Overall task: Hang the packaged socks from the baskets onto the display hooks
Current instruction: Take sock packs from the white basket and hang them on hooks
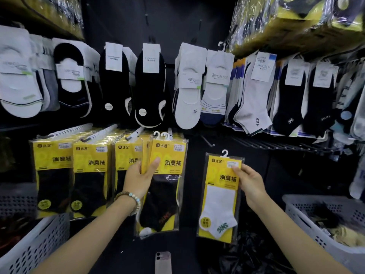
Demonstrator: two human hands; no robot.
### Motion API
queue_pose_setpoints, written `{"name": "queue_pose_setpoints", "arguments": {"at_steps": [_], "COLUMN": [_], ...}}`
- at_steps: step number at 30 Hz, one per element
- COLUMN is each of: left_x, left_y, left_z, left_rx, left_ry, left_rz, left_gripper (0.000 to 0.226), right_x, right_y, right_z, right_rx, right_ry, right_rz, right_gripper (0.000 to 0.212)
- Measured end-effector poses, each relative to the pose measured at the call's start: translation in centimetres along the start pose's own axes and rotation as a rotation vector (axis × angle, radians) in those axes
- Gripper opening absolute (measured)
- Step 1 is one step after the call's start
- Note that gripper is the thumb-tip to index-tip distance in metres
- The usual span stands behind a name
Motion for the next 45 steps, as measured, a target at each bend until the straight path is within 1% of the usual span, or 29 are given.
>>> {"name": "queue_pose_setpoints", "arguments": {"at_steps": [4,8,11,13,15,20,22,24,25,26,30,32,34,36,40,43,45], "left_x": [-0.2,-0.5,-0.7,-0.8,-1.0,-1.2,-1.4,-1.6,-1.8,-2.0,-3.1,-3.7,-4.1,-4.4,-4.7,-4.7,-4.2], "left_y": [-0.9,-1.1,-1.2,-1.2,-1.2,-0.8,-0.5,0.1,0.4,0.8,2.5,3.2,3.7,4.1,4.7,4.8,4.5], "left_z": [1.0,1.5,1.4,1.3,1.4,1.1,0.8,0.7,0.7,0.8,1.7,1.9,1.8,1.7,2.1,2.2,2.0], "left_rx": [-0.056,-0.080,-0.084,-0.079,-0.077,-0.057,-0.030,-0.009,0.004,0.014,0.026,0.048,0.085,0.121,0.131,0.147,0.162], "left_ry": [0.001,0.022,0.033,0.037,0.048,0.061,0.070,0.095,0.116,0.133,0.149,0.169,0.190,0.198,0.201,0.221,0.204], "left_rz": [0.020,0.027,0.019,0.011,0.007,-0.031,-0.058,-0.083,-0.092,-0.101,-0.157,-0.170,-0.169,-0.165,-0.195,-0.226,-0.201], "left_gripper": [0.035,0.033,0.030,0.029,0.027,0.026,0.026,0.025,0.023,0.020,0.018,0.018,0.017,0.022,0.039,0.036,0.036], "right_x": [-2.1,-4.6,-5.3,-5.1,-4.7,-2.7,-1.9,-1.5,-1.7,-2.2,-6.4,-7.5,-7.8,-7.7,-7.1,-6.7,-6.5], "right_y": [-2.5,-4.2,-5.2,-5.9,-6.6,-7.1,-6.4,-5.0,-4.2,-3.2,1.7,3.7,5.1,5.8,6.5,6.5,6.4], "right_z": [-1.8,-1.1,0.1,1.0,1.8,3.3,3.4,2.9,2.7,2.5,1.1,0.5,0.1,-0.2,-0.4,-0.5,-0.5], "right_rx": [0.092,0.096,0.086,0.078,0.075,0.048,0.060,0.090,0.100,0.102,0.105,0.109,0.103,0.104,0.103,0.100,0.086], "right_ry": [0.037,0.039,0.027,0.012,0.003,0.026,0.041,0.112,0.135,0.139,0.099,0.098,0.071,0.030,-0.038,-0.047,-0.056], "right_rz": [-0.061,-0.172,-0.178,-0.128,-0.039,0.171,0.226,0.268,0.253,0.198,-0.166,-0.247,-0.275,-0.285,-0.288,-0.291,-0.304], "right_gripper": [0.007,0.008,0.008,0.008,0.007,0.022,0.019,0.016,0.015,0.014,0.017,0.023,0.037,0.042,0.032,0.025,0.022]}}
Point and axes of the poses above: each hand's wrist, its own y-axis away from the middle knuckle, its own x-axis out of the back of the hand, z = x × y, the point moved 7 cm from there along -y, towards the middle knuckle, and after that the axes turned 9 degrees about -y, right-handed, at the moved point
